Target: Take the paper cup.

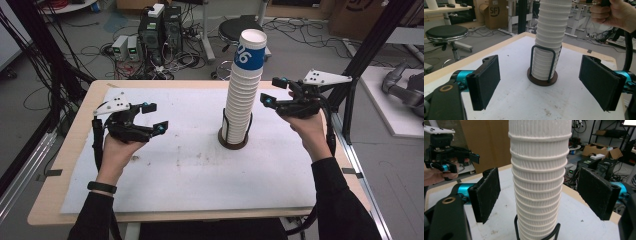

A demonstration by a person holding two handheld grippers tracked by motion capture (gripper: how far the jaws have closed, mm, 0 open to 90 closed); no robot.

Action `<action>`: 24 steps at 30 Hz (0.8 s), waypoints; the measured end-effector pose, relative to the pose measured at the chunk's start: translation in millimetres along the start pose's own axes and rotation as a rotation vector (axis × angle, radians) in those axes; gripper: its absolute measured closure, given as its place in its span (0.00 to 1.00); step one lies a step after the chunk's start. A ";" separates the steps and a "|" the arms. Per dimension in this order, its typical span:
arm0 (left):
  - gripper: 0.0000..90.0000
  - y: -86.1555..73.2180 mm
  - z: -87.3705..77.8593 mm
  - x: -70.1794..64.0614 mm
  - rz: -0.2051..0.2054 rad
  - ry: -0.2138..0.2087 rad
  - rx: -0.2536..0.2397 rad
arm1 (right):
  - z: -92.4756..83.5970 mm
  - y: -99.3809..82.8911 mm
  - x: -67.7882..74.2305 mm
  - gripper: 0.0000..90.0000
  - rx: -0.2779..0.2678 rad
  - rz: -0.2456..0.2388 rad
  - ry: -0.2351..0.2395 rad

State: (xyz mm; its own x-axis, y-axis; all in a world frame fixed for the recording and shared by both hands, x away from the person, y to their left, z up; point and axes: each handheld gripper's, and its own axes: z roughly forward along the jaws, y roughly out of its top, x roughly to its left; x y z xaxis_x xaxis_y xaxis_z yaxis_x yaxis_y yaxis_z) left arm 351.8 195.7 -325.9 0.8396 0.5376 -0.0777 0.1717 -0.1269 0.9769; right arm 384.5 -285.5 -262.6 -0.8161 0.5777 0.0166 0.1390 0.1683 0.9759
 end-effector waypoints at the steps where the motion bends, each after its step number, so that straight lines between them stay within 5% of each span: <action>1: 0.19 0.1 0.0 0.0 0.001 0.001 0.000 | 1.7 1.4 0.5 0.22 0.000 -0.002 -0.002; 24: 0.19 1.6 3.2 -2.3 0.000 -0.021 -0.002 | 41.1 23.1 0.5 0.21 0.037 -0.006 -0.022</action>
State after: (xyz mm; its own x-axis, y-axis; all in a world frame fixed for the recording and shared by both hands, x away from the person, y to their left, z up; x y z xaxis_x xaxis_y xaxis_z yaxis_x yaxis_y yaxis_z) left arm 351.8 191.6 -324.8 0.8503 0.5199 -0.0819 0.1709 -0.1255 0.9773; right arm 410.5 -248.5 -249.0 -0.8047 0.5937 0.0058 0.1554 0.2012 0.9671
